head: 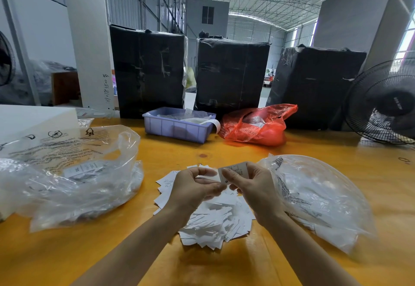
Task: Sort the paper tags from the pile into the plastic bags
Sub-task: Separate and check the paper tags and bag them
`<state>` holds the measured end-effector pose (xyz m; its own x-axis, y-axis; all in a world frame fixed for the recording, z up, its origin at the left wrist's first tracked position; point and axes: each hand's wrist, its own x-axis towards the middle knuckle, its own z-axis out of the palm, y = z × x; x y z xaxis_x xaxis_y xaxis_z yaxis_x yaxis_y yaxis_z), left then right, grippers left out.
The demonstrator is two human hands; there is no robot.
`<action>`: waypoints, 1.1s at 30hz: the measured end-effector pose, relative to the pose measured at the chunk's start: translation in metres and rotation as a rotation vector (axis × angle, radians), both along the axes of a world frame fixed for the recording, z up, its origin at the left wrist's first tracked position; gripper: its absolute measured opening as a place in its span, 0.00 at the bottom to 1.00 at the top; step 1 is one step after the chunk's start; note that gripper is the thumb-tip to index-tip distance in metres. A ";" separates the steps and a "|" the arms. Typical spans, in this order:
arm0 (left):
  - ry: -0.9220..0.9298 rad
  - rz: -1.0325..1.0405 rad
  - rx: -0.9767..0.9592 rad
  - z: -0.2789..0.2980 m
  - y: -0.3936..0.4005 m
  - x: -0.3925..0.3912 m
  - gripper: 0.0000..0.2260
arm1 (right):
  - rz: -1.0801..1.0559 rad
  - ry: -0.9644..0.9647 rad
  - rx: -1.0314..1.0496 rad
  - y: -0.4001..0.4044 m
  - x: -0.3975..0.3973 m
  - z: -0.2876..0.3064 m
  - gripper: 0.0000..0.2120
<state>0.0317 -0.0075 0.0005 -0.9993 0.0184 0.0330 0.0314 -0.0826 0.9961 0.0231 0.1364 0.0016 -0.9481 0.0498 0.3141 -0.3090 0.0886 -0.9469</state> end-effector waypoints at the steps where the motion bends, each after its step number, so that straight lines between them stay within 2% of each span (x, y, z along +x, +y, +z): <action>1: 0.002 0.002 0.003 0.000 0.000 0.000 0.15 | -0.003 0.014 -0.002 0.000 0.000 0.000 0.06; 8: -0.025 0.014 0.069 0.000 0.000 -0.001 0.15 | -0.016 0.094 0.143 0.002 0.000 0.001 0.07; 18: -0.035 0.083 0.120 -0.001 -0.003 -0.002 0.18 | -0.015 0.156 0.128 0.001 0.004 0.008 0.06; 25: -0.027 0.070 0.116 -0.001 -0.003 -0.003 0.17 | -0.067 0.183 0.220 0.001 0.002 0.003 0.06; 33: -0.028 0.074 0.113 -0.003 -0.003 -0.004 0.18 | -0.057 0.184 0.138 -0.002 0.000 0.003 0.06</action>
<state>0.0281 -0.0107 -0.0020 -0.9983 -0.0576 0.0028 0.0138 -0.1927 0.9812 0.0233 0.1346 0.0049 -0.8712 0.0458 0.4889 -0.4662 0.2356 -0.8527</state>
